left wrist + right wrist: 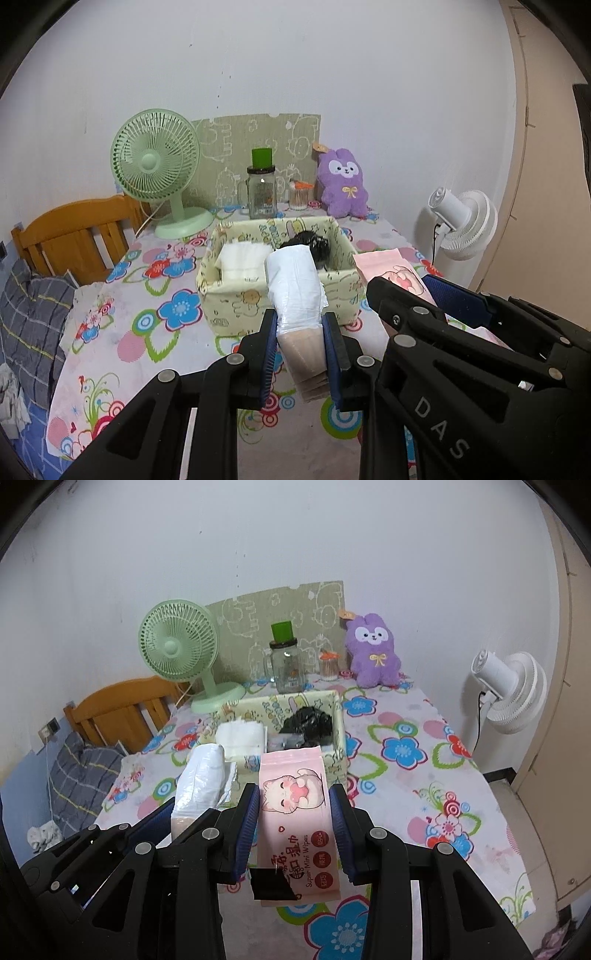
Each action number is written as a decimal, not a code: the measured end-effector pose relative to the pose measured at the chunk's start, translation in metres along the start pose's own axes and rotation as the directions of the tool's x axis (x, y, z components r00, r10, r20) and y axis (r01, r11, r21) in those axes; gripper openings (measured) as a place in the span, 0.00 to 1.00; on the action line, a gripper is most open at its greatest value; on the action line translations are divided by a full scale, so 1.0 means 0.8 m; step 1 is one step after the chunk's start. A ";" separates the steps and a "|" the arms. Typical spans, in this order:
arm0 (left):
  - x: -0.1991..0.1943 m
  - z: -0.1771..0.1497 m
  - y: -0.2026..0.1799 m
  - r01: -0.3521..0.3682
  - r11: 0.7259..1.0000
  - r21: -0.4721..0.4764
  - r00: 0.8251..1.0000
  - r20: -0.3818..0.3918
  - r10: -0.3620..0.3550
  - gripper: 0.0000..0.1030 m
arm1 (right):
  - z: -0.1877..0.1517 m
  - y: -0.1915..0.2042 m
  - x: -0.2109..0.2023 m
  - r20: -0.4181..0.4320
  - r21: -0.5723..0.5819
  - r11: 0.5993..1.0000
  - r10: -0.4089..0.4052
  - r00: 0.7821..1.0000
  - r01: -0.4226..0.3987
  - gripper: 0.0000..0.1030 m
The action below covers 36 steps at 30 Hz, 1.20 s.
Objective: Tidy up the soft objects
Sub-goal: 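Lift the white pad with the left gripper while the right gripper carries the pink wipes over the box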
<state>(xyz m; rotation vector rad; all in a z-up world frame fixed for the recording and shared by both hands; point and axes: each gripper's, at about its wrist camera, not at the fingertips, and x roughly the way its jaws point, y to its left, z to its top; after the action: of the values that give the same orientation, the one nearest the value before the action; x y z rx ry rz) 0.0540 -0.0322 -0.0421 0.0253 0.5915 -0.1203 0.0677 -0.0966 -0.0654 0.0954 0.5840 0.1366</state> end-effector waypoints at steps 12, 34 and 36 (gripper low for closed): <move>0.002 0.030 0.003 0.001 1.000 -0.003 0.999 0.035 -0.001 0.22 | 0.031 0.003 -0.003 0.034 -0.006 1.000 -0.003 0.999 0.003 0.41; 0.048 0.076 0.008 -0.010 1.000 -0.025 0.998 0.065 0.012 0.22 | 0.086 -0.010 0.045 0.063 -0.019 1.000 0.006 0.998 -0.005 0.41; 0.056 0.080 0.008 -0.010 1.000 -0.025 0.998 0.063 0.012 0.22 | 0.089 -0.011 0.051 0.062 -0.018 1.000 0.004 0.998 -0.003 0.41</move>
<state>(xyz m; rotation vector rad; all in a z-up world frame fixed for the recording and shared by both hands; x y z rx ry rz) 0.1270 -0.0340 -0.0140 0.0006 0.5292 -0.1027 0.1415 -0.1023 -0.0292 0.0836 0.5202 0.1420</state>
